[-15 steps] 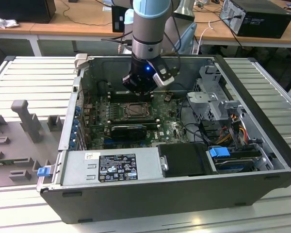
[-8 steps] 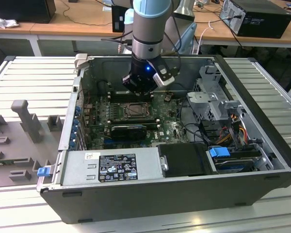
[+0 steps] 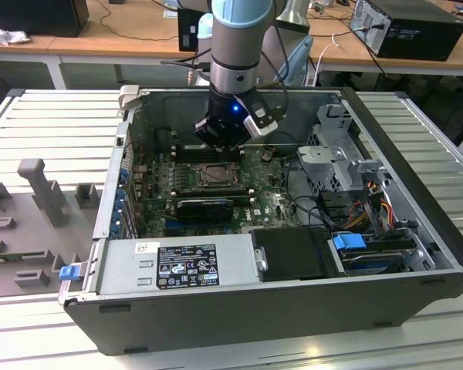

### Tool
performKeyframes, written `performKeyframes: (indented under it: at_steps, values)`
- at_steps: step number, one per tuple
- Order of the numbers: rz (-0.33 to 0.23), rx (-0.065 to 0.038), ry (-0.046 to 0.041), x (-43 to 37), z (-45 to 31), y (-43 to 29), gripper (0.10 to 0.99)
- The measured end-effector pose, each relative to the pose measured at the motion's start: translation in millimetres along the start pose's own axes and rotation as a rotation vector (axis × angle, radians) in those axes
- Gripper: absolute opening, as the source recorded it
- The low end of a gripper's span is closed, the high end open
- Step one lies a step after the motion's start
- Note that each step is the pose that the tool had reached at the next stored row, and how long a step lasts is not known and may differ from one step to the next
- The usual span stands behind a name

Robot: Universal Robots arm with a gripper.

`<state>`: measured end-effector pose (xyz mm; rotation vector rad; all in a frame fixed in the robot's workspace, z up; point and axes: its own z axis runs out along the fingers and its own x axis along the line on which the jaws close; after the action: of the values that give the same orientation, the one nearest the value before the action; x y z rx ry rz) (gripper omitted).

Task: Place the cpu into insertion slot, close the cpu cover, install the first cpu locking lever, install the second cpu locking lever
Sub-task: 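Install the second cpu locking lever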

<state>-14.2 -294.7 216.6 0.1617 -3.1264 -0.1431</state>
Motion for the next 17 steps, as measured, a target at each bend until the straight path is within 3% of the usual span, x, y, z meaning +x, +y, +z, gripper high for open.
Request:
performKeyframes:
  at_steps: [17]
  values:
    - [0.000,0.000,0.0001,0.0,-2.2,0.2,0.106]
